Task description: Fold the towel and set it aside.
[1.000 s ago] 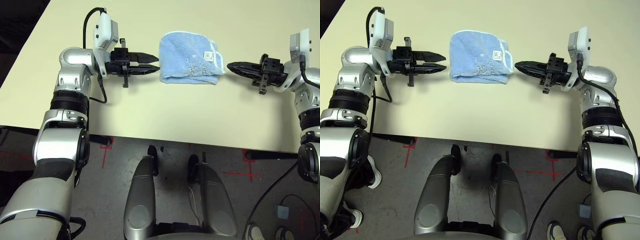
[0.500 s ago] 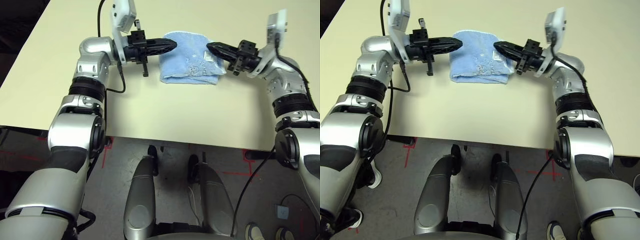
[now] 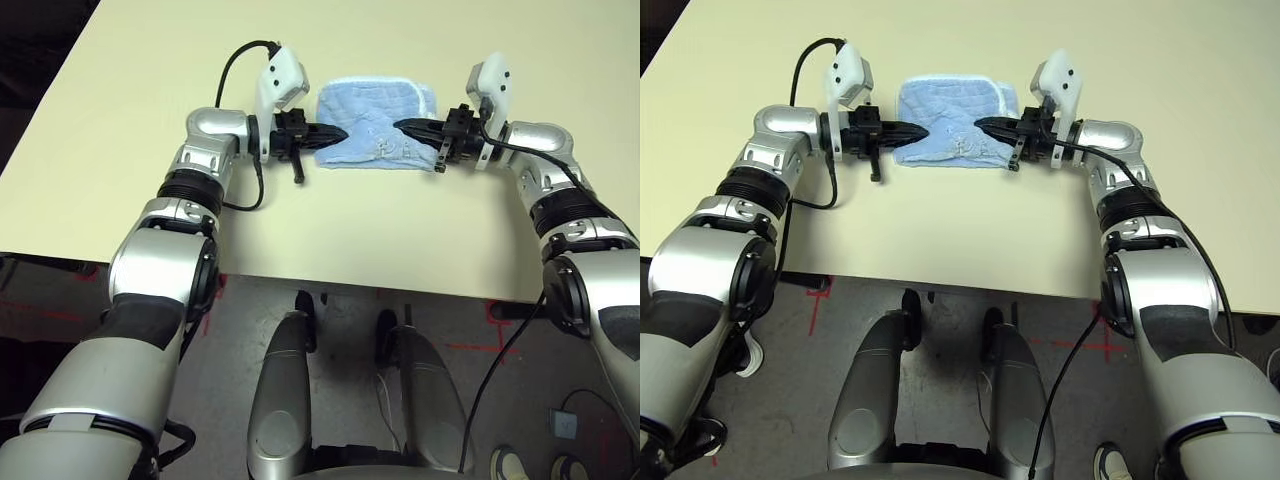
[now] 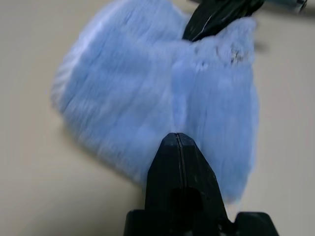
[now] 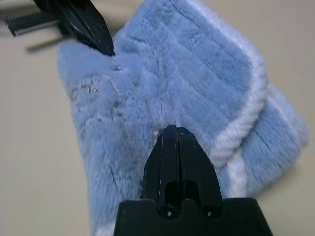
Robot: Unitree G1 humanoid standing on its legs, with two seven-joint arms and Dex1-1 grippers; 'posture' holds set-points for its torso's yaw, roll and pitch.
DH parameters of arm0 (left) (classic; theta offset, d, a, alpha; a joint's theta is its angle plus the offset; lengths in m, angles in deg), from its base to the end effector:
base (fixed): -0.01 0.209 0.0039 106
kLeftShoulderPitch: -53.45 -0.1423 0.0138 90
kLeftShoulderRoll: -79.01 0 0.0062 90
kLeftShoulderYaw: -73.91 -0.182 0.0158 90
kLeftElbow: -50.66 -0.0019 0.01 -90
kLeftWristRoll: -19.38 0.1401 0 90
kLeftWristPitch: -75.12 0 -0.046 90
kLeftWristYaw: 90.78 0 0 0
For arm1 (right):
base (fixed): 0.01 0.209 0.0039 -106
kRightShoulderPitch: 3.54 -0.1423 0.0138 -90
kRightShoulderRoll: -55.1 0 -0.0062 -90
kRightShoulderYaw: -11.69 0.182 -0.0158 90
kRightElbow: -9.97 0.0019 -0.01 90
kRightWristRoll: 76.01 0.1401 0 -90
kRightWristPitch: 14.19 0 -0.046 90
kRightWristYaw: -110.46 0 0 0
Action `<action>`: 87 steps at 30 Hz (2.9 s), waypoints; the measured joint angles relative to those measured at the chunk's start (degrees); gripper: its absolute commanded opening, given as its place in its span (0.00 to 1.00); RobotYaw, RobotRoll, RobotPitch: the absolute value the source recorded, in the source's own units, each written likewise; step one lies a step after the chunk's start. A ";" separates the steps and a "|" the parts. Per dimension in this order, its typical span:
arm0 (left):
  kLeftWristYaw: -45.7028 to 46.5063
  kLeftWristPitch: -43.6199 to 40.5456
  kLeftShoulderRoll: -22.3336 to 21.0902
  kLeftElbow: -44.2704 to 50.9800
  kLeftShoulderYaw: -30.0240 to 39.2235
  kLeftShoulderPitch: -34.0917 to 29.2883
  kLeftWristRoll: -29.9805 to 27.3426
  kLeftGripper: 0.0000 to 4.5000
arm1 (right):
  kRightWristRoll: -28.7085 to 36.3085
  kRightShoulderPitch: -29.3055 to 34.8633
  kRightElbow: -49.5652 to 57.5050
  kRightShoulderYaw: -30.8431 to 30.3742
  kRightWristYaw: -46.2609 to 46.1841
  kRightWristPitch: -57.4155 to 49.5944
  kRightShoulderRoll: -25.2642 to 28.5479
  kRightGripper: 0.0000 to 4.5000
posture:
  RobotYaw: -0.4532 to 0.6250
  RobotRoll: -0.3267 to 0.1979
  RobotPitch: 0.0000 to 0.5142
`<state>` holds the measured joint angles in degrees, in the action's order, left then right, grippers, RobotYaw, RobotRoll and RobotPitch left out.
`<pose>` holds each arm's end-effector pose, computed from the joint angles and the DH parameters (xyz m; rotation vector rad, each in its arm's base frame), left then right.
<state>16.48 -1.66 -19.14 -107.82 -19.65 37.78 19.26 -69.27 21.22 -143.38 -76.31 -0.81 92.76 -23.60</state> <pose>0.3767 0.1925 0.2462 0.5499 -0.0451 -1.1831 0.3637 -0.2292 0.2180 -0.4251 -0.1750 1.0305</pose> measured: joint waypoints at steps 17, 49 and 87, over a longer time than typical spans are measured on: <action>0.08 -9.40 3.62 2.61 10.48 5.23 -9.64 0.01 | 9.61 -4.16 3.35 9.03 -5.09 -7.88 -4.69 0.00 | 0.50 0.62 0.71; 15.21 -9.71 6.76 0.43 6.81 1.56 -3.77 0.01 | 4.03 -1.30 2.64 5.67 -14.17 -10.76 -4.53 0.00 | 0.49 0.62 0.72; -16.29 -4.99 -9.46 22.96 4.77 -12.81 -11.73 0.99 | 19.64 -0.26 9.64 12.01 2.10 -78.08 13.10 1.00 | 0.48 0.62 0.73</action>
<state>0.19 -6.66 -28.60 -84.86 -14.88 24.97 7.52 -49.63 20.96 -133.74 -64.30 1.30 14.67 -10.50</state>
